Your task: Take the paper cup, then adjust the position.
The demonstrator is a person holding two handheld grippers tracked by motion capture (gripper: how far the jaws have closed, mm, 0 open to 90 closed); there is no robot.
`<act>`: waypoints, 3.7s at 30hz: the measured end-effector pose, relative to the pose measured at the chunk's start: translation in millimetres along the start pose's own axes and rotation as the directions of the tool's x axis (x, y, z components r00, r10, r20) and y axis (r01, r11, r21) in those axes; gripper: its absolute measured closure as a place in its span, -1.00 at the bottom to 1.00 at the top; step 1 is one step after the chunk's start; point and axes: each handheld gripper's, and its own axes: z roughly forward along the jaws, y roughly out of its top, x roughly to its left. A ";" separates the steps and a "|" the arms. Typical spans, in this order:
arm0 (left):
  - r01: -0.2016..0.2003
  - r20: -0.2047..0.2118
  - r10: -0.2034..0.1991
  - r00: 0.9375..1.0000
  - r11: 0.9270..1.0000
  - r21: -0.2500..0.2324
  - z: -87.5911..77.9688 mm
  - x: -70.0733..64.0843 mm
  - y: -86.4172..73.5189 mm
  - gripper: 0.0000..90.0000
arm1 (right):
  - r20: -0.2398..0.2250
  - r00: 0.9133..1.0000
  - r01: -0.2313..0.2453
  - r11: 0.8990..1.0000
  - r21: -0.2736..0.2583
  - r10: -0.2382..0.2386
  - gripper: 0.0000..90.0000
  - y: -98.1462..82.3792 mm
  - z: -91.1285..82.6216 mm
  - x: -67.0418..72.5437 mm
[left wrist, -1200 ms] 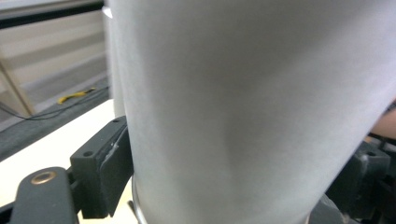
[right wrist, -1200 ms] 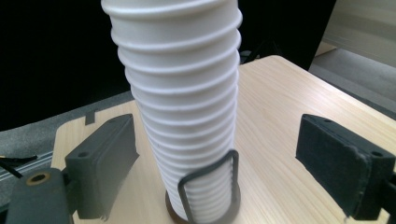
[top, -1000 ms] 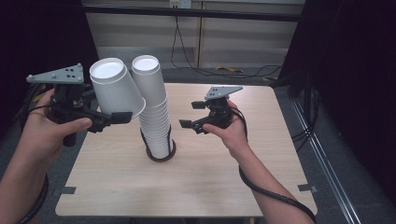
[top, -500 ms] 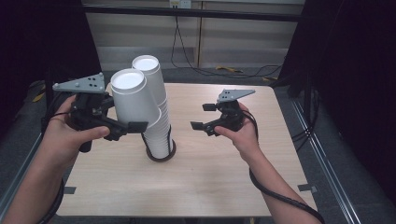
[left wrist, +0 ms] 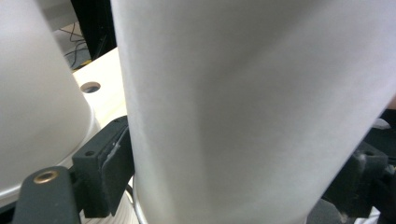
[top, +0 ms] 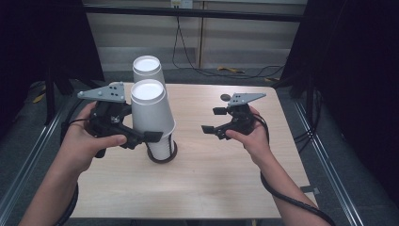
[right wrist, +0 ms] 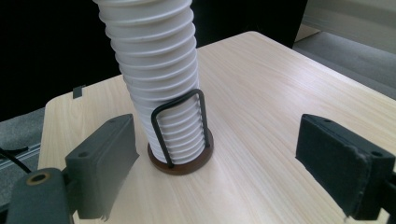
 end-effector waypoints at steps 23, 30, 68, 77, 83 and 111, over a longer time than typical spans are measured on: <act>-0.023 0.046 0.017 0.999 0.990 0.137 67.4 -6.3 -10.3 -0.66 | -0.007 1.000 0.028 0.997 0.066 -0.027 -0.74 -19.4 -16.2 -7.1; -0.021 0.040 0.013 0.999 0.981 0.194 85.8 -4.5 -14.7 -0.65 | -0.001 1.000 0.025 0.996 0.088 -0.025 -0.73 -26.9 -22.2 -11.4; -0.042 -0.019 0.058 0.998 0.874 0.484 171.6 12.9 -41.6 -0.65 | -0.151 0.978 0.195 0.897 0.396 -0.145 -0.71 -48.0 -43.2 -6.5; -0.058 -0.014 0.077 0.997 0.849 0.525 181.4 11.8 -40.8 -0.65 | -0.196 0.967 0.237 0.861 0.449 -0.164 -0.70 -43.4 -42.1 -3.9; -0.076 -0.004 0.094 0.996 0.833 0.548 188.3 10.7 -40.3 -0.65 | -0.222 0.957 0.272 0.844 0.463 -0.187 -0.70 -33.8 -40.5 1.3; -0.141 0.045 0.145 0.988 0.770 0.623 216.0 -2.6 -46.3 -0.65 | -0.306 0.929 0.343 0.795 0.500 -0.208 -0.64 -10.7 -19.1 17.9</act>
